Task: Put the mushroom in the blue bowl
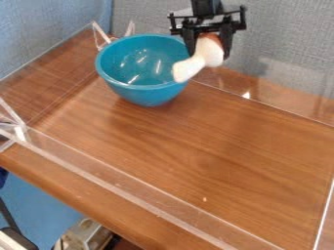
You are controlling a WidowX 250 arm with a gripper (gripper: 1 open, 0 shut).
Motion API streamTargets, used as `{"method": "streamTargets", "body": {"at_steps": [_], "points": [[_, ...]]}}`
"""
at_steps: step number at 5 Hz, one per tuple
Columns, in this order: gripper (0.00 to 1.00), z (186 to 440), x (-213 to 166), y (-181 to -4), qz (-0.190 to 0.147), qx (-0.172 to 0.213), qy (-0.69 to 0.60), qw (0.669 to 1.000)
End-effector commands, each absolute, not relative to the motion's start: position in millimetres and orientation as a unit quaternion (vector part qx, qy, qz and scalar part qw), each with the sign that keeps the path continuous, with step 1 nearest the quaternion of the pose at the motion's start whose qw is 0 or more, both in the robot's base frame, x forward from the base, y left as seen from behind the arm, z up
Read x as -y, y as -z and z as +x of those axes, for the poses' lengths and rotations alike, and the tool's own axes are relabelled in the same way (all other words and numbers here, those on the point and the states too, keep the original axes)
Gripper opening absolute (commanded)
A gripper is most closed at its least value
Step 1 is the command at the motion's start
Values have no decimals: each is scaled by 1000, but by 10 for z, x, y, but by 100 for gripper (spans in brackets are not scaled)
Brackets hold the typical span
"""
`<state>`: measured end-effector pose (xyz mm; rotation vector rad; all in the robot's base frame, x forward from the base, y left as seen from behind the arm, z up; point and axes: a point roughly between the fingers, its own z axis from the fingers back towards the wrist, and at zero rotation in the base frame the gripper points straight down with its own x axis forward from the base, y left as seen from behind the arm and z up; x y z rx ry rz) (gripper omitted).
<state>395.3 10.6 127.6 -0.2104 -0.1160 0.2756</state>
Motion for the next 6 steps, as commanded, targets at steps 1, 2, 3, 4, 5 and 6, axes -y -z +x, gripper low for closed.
{"method": "streamTargets", "body": {"at_steps": [1,2,3,4,5,6], "points": [[0,3987,-392,-1645,-98,114,-164,975],[0,4040,-807,-1606,-89,129,-217,964],[0,4029,-939,-1457,-80,132,-250,956],[0,4013,-901,-1327,-77,133,-256,954],[0,4012,-846,-1239,-75,138,-261,952],[0,3986,-890,-1196,-76,145,-234,958]]}}
